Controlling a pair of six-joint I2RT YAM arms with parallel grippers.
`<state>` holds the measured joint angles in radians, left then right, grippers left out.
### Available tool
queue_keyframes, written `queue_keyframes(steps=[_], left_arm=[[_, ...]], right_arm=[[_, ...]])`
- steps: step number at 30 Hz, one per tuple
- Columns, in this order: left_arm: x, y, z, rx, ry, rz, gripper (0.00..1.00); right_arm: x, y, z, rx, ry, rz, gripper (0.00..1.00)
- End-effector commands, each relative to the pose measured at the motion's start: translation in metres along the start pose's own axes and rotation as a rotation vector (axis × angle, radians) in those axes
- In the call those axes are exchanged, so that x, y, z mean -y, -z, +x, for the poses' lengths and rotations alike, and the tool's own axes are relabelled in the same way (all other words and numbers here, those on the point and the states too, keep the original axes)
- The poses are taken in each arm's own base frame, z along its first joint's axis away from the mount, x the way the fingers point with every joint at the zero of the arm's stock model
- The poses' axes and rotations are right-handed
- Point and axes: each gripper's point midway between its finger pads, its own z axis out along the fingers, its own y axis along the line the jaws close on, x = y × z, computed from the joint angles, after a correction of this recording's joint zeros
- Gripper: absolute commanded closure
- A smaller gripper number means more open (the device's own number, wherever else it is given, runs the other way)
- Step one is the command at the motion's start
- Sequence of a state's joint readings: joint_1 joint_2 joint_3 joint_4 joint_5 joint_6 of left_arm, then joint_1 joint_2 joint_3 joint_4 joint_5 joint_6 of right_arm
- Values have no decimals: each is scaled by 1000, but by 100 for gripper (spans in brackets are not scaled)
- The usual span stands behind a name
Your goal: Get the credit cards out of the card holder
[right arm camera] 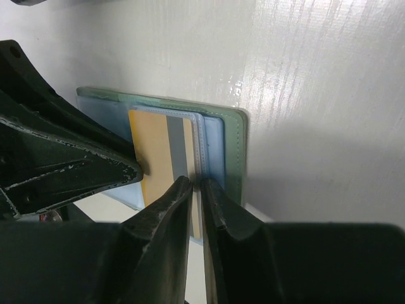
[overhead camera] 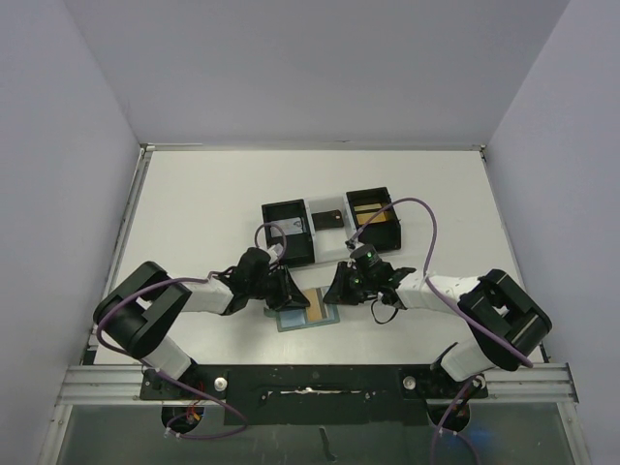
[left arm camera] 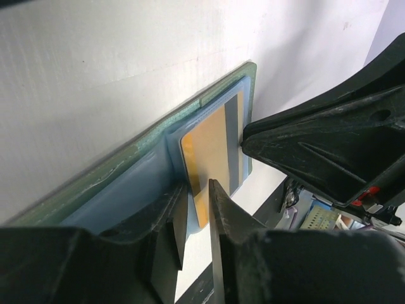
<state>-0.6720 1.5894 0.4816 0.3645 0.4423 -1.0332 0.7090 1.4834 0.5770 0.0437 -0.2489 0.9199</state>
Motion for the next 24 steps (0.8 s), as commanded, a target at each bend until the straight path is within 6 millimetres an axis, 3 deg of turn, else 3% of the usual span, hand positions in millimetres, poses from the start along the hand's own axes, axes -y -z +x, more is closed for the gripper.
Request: queue_keyframes(steps=[1,8,24], left_arm=[[4,-5,-6,33,-26,22,86],[1,1,-5,45,-33,2,100],[-11,13,-4,66,-46,-61,100]], right_arm=[[-8,-4,0,-13,32,-15,85],[-3,-2,0,-3,23,12,85],[0,0,-4,9,31,42,85]])
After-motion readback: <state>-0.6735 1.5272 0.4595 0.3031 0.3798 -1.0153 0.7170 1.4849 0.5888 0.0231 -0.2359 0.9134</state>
